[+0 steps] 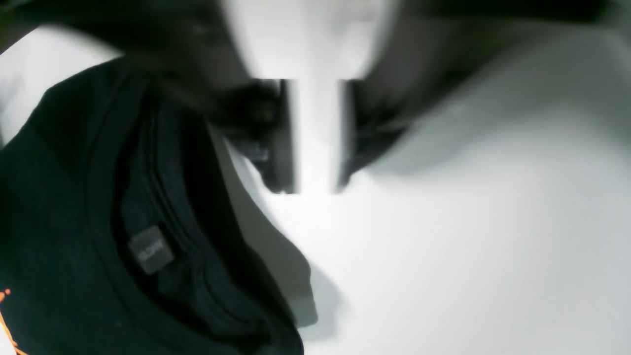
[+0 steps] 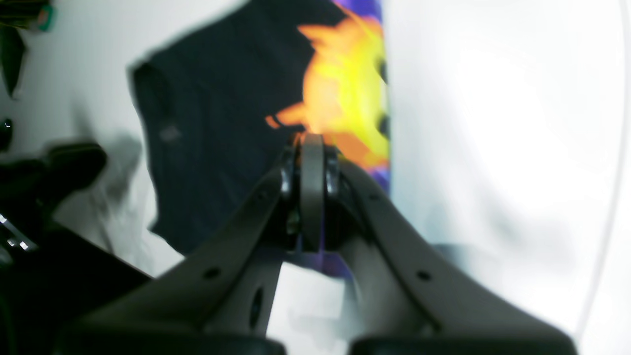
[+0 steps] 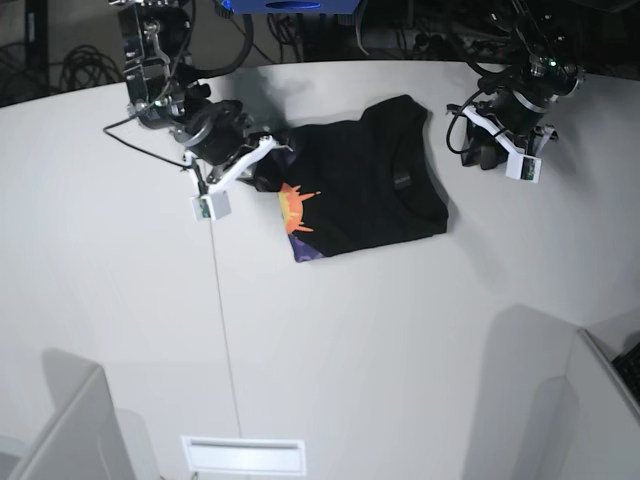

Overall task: Fold the T-shirt properly
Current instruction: 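Press and release the folded bundle with the right gripper, then withdraw, then grasp the bundle's edge with the left gripper and drag it toward the table center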

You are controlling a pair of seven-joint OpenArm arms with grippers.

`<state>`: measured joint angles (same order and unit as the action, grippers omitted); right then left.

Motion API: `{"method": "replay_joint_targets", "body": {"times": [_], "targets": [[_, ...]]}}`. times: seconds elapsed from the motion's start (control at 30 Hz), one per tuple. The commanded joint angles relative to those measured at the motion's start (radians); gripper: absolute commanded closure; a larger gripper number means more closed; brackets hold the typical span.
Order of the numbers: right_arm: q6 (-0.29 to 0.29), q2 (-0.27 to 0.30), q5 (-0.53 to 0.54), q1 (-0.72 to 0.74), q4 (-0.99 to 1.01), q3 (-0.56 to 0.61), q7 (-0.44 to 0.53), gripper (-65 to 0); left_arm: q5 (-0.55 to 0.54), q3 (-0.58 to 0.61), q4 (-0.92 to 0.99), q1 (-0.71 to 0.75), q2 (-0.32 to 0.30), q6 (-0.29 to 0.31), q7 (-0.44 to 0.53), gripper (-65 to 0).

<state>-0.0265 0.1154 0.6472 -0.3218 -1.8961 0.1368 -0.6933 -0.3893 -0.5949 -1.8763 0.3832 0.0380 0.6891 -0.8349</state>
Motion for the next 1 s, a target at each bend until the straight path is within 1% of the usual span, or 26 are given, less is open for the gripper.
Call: {"method": "replay_joint_targets", "body": {"times": [0.0, 0.07, 0.1, 0.17, 0.2, 0.27, 0.3, 0.37, 0.43, 0.6, 0.73, 0.77, 0.9, 0.97], "targets": [[-0.025, 0.004, 0.012, -0.004, -0.02, -0.019, 0.022, 0.0, -0.018, 0.0, -0.015, -0.008, 0.007, 0.009, 0.018, -28.5], [-0.06, 0.004, 0.012, -0.021, -0.02, -0.053, 0.019, 0.0, -0.02, 0.002, -0.015, -0.013, 0.021, 0.009, 0.018, -42.5], [-0.074, 0.004, 0.012, -0.027, -0.02, -0.065, 0.016, 0.0, -0.03, 0.002, -0.015, -0.016, 0.026, 0.009, 0.018, -47.7], [-0.092, 0.004, 0.012, -0.041, -0.02, -0.082, 0.016, 0.0, -0.092, 0.003, 0.002, -0.022, 0.027, 0.009, 0.015, -55.0], [-0.094, 0.004, 0.012, -0.049, -0.02, -0.088, 0.016, 0.0, -0.141, 0.003, 0.024, -0.03, 0.026, 0.009, -0.001, -56.4], [-0.094, 0.004, 0.009, -0.058, -0.02, -0.096, 0.016, 0.0, -0.219, 0.002, 0.083, -0.051, 0.021, 0.008, -0.054, -56.3], [-0.094, 0.01, 0.009, -0.066, -0.02, -0.102, 0.016, 0.0, -0.244, 0.0, 0.116, -0.068, 0.007, 0.007, -0.077, -56.3], [-0.094, 0.027, 0.009, -0.075, -0.02, -0.095, 0.021, 0.0, -0.25, 0.002, 0.165, -0.094, -0.003, 0.005, -0.102, -56.3], [-0.094, 0.036, 0.009, -0.076, -0.02, -0.095, 0.019, 0.0, -0.251, 0.002, 0.191, -0.103, -0.002, 0.005, -0.103, -56.3], [-0.094, 0.036, 0.009, -0.095, -0.02, -0.101, 0.021, 0.0, -0.25, 0.005, 0.208, -0.134, 0.001, 0.005, -0.108, -56.3], [-0.094, 0.036, 0.009, -0.096, -0.02, -0.099, 0.017, 0.0, -0.25, 0.083, 0.208, -0.148, -0.003, 0.005, -0.105, -56.3], [-0.094, 0.036, 0.009, -0.096, -0.02, -0.099, 0.017, 0.0, -0.248, 0.1, 0.208, -0.151, -0.003, -0.006, -0.103, -56.3], [-0.094, 0.036, 0.009, -0.098, -0.02, -0.096, 0.017, 0.0, -0.248, 0.155, 0.264, -0.181, -0.003, -0.102, -0.103, -56.3], [-0.094, 0.036, 0.009, -0.098, -0.02, -0.099, 0.016, 0.0, -0.248, 0.175, 0.287, -0.191, -0.003, -0.111, -0.103, -56.3]]}}
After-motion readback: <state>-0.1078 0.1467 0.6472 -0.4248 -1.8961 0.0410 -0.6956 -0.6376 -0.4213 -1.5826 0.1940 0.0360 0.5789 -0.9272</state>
